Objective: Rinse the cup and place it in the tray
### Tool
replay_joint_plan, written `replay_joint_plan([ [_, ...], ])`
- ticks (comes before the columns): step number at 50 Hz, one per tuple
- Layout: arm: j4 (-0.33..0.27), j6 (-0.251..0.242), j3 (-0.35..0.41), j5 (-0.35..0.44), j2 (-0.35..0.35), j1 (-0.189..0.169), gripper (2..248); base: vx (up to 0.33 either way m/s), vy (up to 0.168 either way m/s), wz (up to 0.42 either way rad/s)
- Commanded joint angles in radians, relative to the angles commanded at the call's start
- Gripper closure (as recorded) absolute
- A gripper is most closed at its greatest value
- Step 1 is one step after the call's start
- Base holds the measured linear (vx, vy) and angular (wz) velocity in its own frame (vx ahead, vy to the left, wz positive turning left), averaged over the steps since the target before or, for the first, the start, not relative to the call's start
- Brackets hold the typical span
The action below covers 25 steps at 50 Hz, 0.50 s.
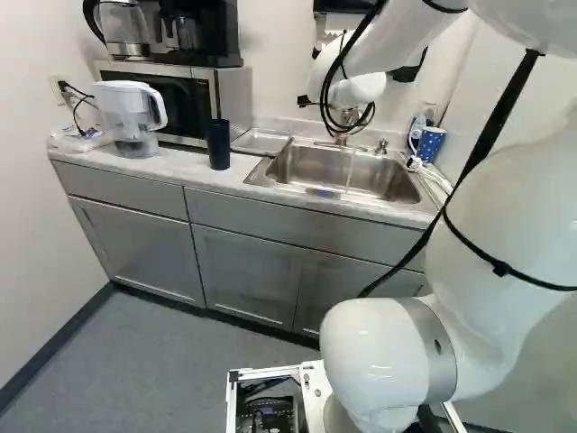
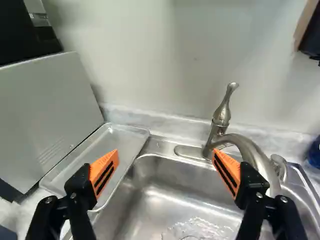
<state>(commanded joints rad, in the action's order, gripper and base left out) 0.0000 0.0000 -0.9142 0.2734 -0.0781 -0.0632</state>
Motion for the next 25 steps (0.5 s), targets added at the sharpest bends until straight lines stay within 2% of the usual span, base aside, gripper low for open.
replay_joint_plan([
  [25, 0.000, 0.000, 0.051, -0.152, -0.053, 0.002, 3, 0.000, 0.000, 0.000],
])
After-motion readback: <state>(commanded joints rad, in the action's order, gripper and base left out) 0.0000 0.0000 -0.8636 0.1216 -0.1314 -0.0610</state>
